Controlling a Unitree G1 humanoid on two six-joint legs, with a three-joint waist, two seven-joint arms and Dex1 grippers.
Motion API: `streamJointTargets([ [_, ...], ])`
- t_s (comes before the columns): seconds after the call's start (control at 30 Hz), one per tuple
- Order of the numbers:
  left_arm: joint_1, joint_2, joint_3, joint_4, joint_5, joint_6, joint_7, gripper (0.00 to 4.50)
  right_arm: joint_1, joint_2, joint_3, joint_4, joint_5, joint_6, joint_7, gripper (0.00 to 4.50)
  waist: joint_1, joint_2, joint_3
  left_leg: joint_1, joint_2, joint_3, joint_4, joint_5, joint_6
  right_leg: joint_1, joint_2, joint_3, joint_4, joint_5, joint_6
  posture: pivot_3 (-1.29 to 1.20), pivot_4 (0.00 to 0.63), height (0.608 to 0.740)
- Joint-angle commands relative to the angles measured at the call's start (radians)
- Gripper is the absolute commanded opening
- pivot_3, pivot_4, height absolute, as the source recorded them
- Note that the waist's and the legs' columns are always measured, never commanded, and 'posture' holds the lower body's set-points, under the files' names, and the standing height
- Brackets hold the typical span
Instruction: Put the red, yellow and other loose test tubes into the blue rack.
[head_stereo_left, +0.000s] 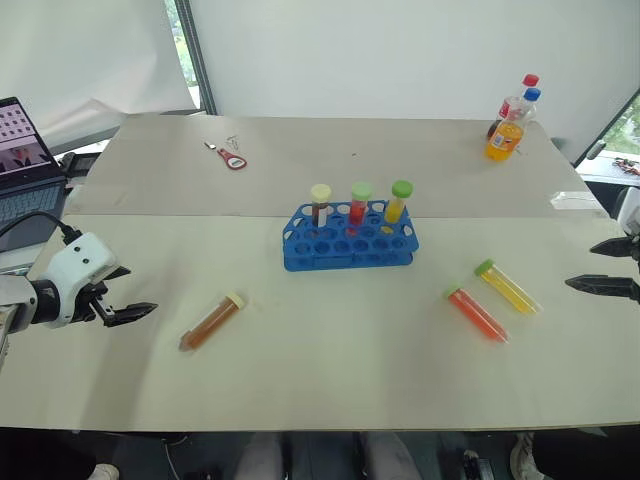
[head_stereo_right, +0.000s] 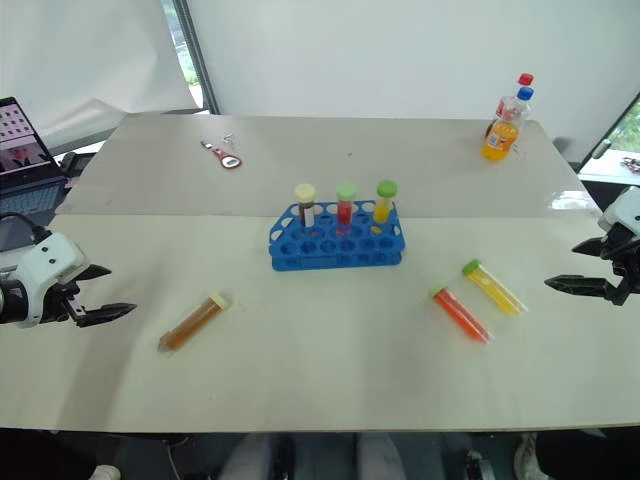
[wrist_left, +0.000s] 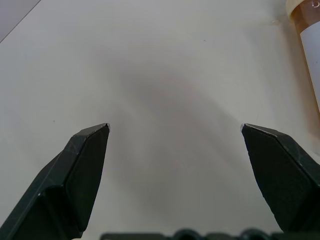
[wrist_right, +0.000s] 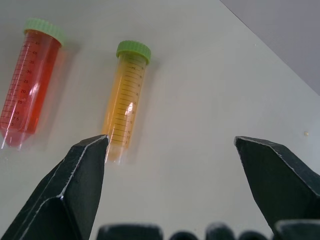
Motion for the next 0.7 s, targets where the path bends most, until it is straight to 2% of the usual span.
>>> streamJointTargets([
  [0.03, -0.012, 0.014, 0.024, 0.001, 0.004, -0.012, 0.010, 4.50, -0.013, -0.010, -0.030, -0.020, 0.006, 0.003, -0.004, 4.47, 0.000, 0.000, 0.000, 0.000, 0.000, 0.000, 0.000, 0.000, 0.000, 0.000, 0.000, 0.000, 0.000, 0.000, 0.000, 0.00, 0.150, 0.733],
  [0.5, -0.034, 0.011, 0.032, 0.034, -0.026, -0.057, -0.025, 4.50, -0.028, 0.023, -0.045, -0.013, 0.012, -0.010, -0.046, 4.47, 0.002, 0.000, 0.000, 0.000, 0.000, 0.000, 0.001, 0.000, 0.000, 0.000, 0.000, 0.000, 0.001, 0.000, 0.000, 0.00, 0.150, 0.733],
  [0.7, -0.082, -0.005, 0.001, -0.181, -0.149, 0.029, -0.084, 4.50, -0.055, 0.044, -0.017, -0.081, 0.023, 0.088, -0.018, 4.47, 0.005, 0.000, 0.000, -0.001, 0.000, 0.000, 0.001, 0.000, 0.000, 0.000, 0.000, 0.000, 0.001, 0.000, 0.000, 0.00, 0.150, 0.733],
])
